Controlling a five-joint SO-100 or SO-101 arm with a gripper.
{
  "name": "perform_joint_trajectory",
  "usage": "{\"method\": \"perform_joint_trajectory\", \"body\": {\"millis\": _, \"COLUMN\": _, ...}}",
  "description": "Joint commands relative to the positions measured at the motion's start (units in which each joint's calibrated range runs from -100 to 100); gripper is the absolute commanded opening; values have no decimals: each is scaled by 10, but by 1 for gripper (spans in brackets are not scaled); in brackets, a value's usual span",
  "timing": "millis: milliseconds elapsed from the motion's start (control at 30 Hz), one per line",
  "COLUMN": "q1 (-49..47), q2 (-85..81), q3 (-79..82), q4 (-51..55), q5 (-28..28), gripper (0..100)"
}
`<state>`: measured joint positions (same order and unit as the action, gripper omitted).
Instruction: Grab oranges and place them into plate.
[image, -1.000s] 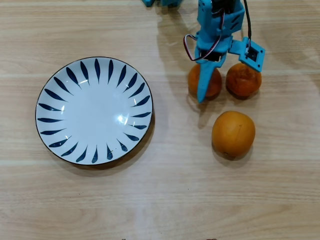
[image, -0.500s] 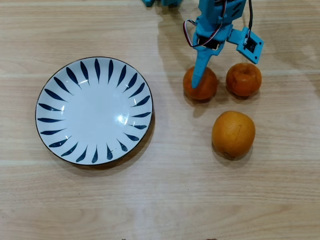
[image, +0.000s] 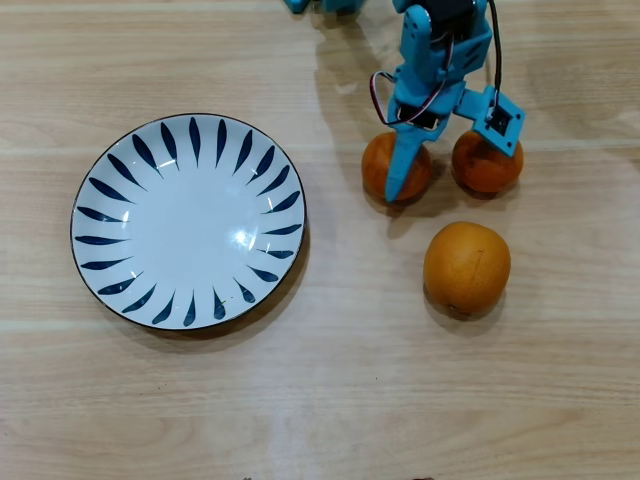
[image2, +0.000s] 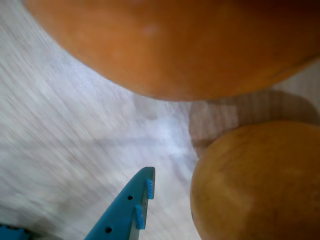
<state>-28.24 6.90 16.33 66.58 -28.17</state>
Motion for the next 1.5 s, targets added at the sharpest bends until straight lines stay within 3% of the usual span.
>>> {"method": "perform_joint_trajectory", "body": {"millis": 0, "q1": 13, "q2": 1, "q3": -21, "q4": -9, "q5": -2, "gripper": 42}}
{"method": "perform_joint_trajectory", "body": {"millis": 167, "q1": 14, "q2": 1, "q3": -20, "q4": -9, "q5": -3, "gripper": 35}}
{"method": "perform_joint_trajectory", "body": {"millis": 1167, "q1": 16, "q2": -99, "q3": -20, "q4": -2, "q5": -3, "gripper": 34}}
{"method": "perform_joint_trajectory", "body": {"millis": 1467, "q1": 88, "q2": -192, "q3": -18, "q4": -2, "q5": 13, "gripper": 34}}
